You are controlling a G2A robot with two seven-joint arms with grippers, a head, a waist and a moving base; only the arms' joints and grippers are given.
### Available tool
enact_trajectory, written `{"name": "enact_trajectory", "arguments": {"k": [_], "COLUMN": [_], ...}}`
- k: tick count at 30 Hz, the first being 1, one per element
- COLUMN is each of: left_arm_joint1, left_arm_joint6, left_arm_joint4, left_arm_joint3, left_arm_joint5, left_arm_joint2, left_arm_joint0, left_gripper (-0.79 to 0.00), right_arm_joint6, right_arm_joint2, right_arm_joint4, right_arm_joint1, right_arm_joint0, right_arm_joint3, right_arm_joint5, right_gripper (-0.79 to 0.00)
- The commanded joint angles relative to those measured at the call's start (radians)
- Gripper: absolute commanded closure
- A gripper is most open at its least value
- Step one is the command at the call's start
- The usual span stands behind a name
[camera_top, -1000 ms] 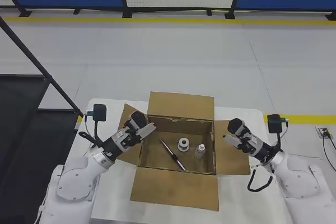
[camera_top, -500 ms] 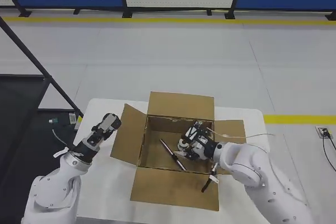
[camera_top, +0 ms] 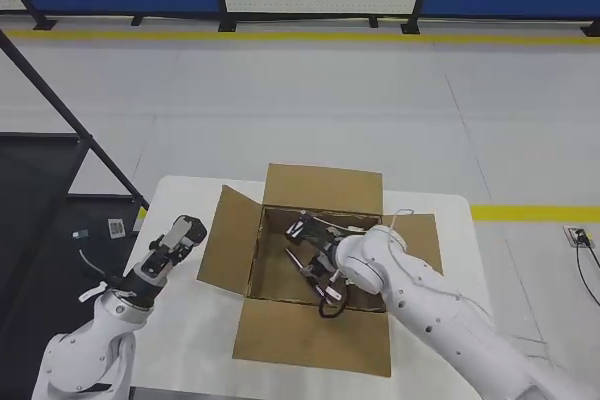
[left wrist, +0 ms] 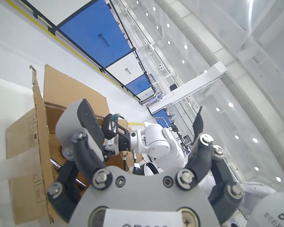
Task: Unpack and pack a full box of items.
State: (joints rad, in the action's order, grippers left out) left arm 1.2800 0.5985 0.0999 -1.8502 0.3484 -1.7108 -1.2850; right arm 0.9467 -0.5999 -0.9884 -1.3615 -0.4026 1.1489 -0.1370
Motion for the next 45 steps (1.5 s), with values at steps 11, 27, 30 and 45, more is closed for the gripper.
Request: {"name": "enact_trajectory", "arguments": {"k": [11, 27, 30, 45], "left_arm_joint1": [-0.013, -0.028, -0.031, -0.041], "left_arm_joint6": [0.008, 0.005, 0.005, 0.027], "left_arm_joint4": [0.020, 0.032, 0.034, 0.041], "left_arm_joint3": [-0.002, 0.003, 0.008, 0.034], "left_arm_joint5": [0.004, 0.001, 0.001, -0.006], "left_arm_joint2": [0.002, 0.003, 0.006, 0.063], "left_arm_joint0": [0.004, 0.003, 0.004, 0.041], "left_gripper": [-0.785, -0.785, -0.785, -0.785], "right_arm_joint6": [-0.026, -0.071, -0.088, 0.160], "right_arm_joint2": [0.062, 0.049, 0.016, -0.321], "right_arm_joint4": [0.031, 0.056, 0.076, -0.174], "right_arm_joint1": [-0.090, -0.147, -0.137, 0.041], "right_arm_joint0": [0.069, 0.102, 0.098, -0.234], "right_arm_joint3": [-0.245, -0.382, -0.360, 0.426], "right_arm_joint5": [0.031, -0.004, -0.045, 0.014], "right_gripper": [-0.785, 0.000, 0.000, 0.000]}}
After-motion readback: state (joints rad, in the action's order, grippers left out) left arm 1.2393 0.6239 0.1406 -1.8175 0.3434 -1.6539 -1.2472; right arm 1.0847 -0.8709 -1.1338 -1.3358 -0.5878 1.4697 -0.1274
